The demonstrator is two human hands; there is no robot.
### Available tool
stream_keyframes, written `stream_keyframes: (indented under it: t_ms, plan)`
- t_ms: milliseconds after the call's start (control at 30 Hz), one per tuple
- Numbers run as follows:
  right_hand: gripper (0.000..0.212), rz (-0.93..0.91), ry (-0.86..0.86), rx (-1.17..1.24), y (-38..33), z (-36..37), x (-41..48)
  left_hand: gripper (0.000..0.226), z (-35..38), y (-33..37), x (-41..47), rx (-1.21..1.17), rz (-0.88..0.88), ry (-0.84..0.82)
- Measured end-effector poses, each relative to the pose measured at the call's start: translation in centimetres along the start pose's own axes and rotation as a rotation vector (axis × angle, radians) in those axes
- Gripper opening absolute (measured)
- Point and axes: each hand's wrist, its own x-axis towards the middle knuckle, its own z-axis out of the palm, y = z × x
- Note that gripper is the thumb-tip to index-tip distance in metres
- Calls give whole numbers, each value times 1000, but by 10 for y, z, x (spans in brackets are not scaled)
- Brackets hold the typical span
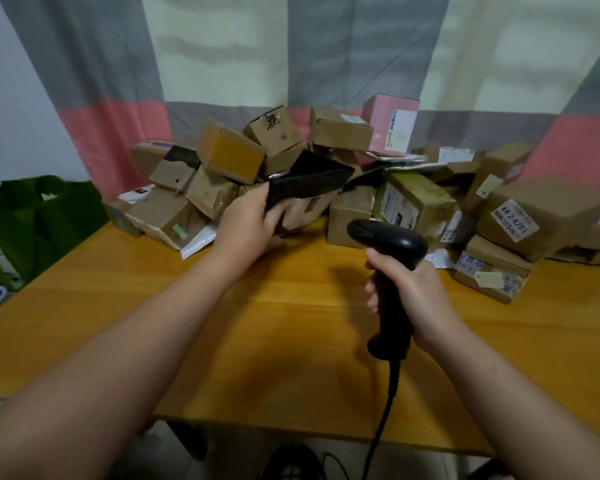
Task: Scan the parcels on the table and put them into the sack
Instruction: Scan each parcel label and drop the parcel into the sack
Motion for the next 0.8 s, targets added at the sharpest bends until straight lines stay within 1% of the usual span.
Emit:
stream_keyframes:
  t_ms: [33,100,200,233,333,400,433,500,567,633,667,733,767,800]
  plan:
    - [26,-15,1,-1,0,-3,-5,33,0,4,-8,-91,-53,7]
    - [21,-39,7,-15,4,-7,-13,38,1,9,-26,-197,-123,9]
    - [3,-64,34,7,11,-10,-26,32,6,11,-58,-356,-183,32]
    - [10,-78,38,10,14,-11,-29,29,8,12,-67,-413,-217,42]
    - [13,-75,-7,76,16,-13,-40,23,11,15,-88,-559,-315,58]
    - [23,-34,-64,139,18,-14,-43,21,13,18,-99,-604,-352,53]
    - [25,-22,-79,136,18,-14,-44,21,14,19,-105,-610,-375,44]
    - [19,-26,-84,77,19,-13,-43,25,13,20,-116,-601,-429,15]
    - [15,-52,-84,3,16,-11,-43,40,6,22,-119,-571,-453,-21]
    - [14,-101,-113,-18,10,-8,-40,56,-6,24,-112,-415,-402,-44]
    - [15,-135,-137,-8,5,-5,-40,53,-12,25,-105,-296,-340,-62]
    - [17,-177,-182,19,-5,0,-37,34,-22,34,-89,-112,-208,-147]
    - [19,-189,-201,26,-9,2,-35,28,-25,41,-82,-83,-168,-218]
    - [21,-199,-218,28,-13,5,-34,27,-25,47,-75,-93,-147,-282]
